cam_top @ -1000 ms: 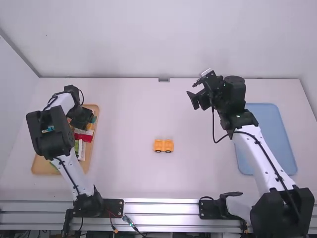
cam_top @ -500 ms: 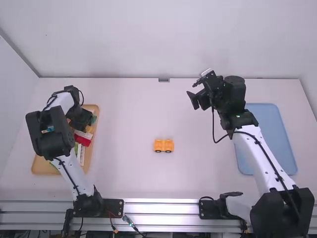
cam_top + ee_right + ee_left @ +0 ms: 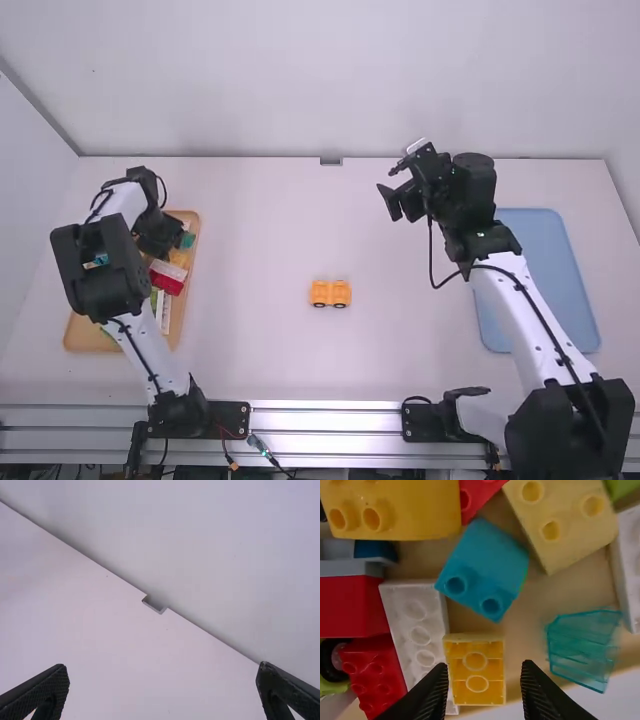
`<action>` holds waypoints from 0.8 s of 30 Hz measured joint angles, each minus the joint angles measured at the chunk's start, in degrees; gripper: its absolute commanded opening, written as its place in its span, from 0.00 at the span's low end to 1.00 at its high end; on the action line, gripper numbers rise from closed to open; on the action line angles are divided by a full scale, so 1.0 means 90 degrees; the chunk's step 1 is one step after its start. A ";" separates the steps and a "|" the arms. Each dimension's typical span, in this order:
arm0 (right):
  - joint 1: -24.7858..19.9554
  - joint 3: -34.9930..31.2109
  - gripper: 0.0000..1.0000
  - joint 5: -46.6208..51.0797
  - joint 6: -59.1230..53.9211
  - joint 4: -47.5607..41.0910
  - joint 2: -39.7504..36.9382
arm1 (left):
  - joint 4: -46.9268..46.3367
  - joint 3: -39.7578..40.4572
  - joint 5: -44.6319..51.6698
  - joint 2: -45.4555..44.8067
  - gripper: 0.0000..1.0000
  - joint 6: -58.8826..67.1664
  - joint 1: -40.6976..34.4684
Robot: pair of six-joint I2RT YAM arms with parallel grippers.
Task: Assemble lego blocks to make yellow taxi
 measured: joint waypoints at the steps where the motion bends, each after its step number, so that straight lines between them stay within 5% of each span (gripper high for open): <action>1: 0.0000 0.0000 0.99 0.0002 -0.0002 0.0000 0.0000 | -0.0005 -0.0010 0.0000 0.0000 0.41 0.0015 0.0000; 24: 0.0000 0.0000 0.99 0.0005 -0.0002 0.0034 0.0000 | 0.0452 -0.0313 0.0075 0.0000 0.40 0.0017 -0.0199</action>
